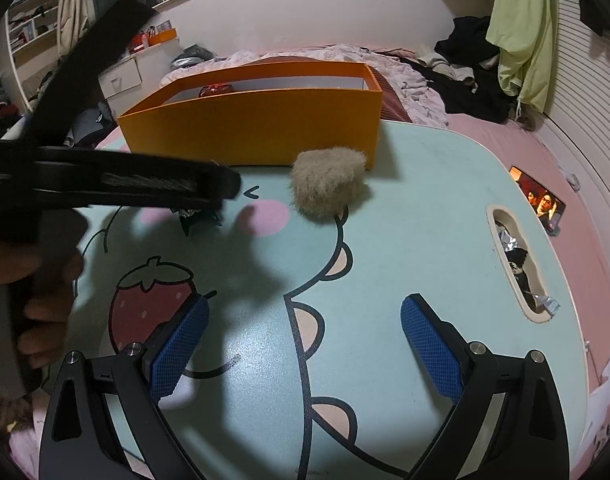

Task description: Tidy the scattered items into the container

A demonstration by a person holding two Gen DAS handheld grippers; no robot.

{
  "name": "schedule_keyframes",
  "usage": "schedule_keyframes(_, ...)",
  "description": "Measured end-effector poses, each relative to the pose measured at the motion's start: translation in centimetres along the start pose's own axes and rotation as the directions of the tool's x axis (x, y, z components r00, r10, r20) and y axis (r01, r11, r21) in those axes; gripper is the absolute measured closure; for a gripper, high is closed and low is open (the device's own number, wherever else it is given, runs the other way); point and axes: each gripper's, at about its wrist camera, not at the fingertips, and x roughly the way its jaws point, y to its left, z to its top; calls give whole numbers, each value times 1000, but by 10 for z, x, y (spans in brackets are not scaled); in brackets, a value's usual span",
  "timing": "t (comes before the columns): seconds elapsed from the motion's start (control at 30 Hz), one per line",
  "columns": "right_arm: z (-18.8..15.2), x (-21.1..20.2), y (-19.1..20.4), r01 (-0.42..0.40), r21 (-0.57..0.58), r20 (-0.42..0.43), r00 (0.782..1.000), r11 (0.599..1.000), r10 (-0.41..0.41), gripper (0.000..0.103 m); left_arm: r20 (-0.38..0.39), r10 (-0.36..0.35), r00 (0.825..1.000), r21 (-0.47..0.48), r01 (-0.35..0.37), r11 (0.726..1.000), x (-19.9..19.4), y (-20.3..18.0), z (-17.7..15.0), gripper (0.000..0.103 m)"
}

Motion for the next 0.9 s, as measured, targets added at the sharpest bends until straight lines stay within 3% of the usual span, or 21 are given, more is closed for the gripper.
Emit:
schedule_keyframes(0.07,0,0,0,-1,1,0,1000,1000,1,6,9,-24,1000,7,23,1000,-6,4,-5,53)
schedule_keyframes(0.13,0,-1,0,-3,3,1,1000,1000,3,6,16,-51,999,5,51,999,-13,10,-12,76)
schedule_keyframes(0.37,0,-1,1,-6,6,3,1000,1000,6,6,61,-125,990,-20,126,992,-51,32,-52,76)
schedule_keyframes(0.63,0,-2,1,-5,6,3,1000,1000,5,6,82,-110,991,7,109,994,-74,34,-95,76)
schedule_keyframes(0.7,0,-2,1,-6,6,3,1000,1000,6,6,89,-71,993,15,70,997,-73,33,-100,63)
schedule_keyframes(0.73,0,-2,1,-6,6,3,1000,1000,6,6,93,-58,994,17,56,998,-73,33,-102,40)
schedule_keyframes(0.77,0,-2,1,-5,6,3,1000,1000,5,6,89,-55,995,16,54,998,-71,34,-103,24)
schedule_keyframes(0.9,0,-2,1,-6,7,4,1000,1000,6,6,99,-22,995,13,20,1000,-67,34,-108,17)
